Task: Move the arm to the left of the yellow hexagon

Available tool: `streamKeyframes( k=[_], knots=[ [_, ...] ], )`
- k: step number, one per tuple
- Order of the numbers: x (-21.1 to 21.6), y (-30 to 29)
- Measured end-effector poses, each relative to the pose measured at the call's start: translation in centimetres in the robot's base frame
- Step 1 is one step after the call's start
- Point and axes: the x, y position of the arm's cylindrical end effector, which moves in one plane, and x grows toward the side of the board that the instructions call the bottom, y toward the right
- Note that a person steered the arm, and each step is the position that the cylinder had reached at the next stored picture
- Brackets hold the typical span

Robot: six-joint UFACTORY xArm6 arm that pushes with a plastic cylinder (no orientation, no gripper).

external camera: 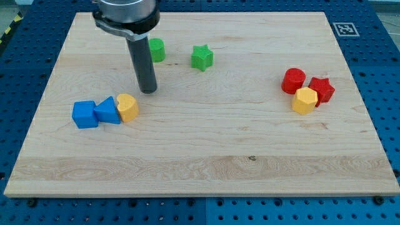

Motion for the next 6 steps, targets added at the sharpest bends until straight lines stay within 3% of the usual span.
streamKeyframes(
  k=[6],
  knots=[
    [2.2, 16.7]
  ],
)
